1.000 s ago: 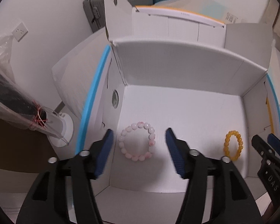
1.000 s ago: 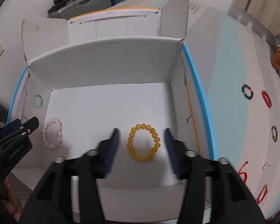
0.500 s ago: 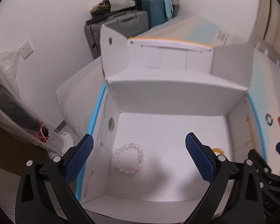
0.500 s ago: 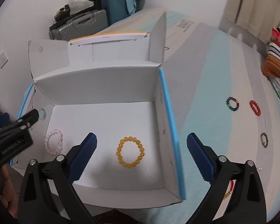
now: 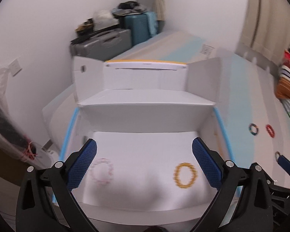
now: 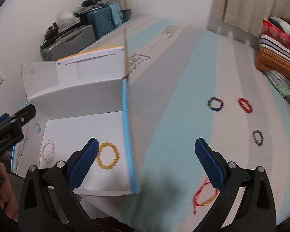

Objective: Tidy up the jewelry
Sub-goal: 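Move both tools back over the red cord bracelets on the bed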

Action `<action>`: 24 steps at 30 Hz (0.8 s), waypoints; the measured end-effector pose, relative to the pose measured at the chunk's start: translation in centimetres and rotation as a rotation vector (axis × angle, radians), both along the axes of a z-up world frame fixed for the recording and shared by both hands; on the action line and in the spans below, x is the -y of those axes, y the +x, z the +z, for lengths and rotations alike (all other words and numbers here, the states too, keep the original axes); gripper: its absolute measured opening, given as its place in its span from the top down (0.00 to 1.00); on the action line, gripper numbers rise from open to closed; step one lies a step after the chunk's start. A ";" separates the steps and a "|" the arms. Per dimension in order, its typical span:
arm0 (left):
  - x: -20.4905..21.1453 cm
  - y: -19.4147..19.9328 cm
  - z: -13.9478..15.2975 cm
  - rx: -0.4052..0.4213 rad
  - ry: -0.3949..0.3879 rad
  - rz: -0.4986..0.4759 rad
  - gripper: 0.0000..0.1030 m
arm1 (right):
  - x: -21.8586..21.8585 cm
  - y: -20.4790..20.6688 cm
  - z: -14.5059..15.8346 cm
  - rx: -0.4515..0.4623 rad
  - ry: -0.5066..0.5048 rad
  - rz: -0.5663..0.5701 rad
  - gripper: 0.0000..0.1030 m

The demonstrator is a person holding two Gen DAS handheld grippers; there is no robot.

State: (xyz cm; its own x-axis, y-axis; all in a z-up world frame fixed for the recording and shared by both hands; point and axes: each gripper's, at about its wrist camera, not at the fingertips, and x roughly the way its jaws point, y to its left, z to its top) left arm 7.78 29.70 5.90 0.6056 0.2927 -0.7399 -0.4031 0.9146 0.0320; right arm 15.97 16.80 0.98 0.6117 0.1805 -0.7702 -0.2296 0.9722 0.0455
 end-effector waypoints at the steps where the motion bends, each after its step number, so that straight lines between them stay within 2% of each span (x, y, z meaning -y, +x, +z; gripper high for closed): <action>1: 0.5 0.1 0.1 0.003 0.003 -0.010 0.06 | 0.8 0.0 0.3 0.005 0.002 -0.010 0.07; 11: 6.9 1.8 0.4 0.016 0.015 -0.115 0.06 | 7.7 -0.2 1.5 0.030 0.012 -0.104 0.07; 24: 14.8 3.0 -0.5 0.017 -0.037 -0.287 0.06 | 16.1 -1.2 1.5 0.035 0.001 -0.231 0.07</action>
State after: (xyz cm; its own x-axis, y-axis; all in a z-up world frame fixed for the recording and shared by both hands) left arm 10.81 14.91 5.36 0.6724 0.0802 -0.7358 -0.1276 0.9918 -0.0084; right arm 14.78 0.75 2.50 0.6632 0.0332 -0.7477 -0.0024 0.9991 0.0423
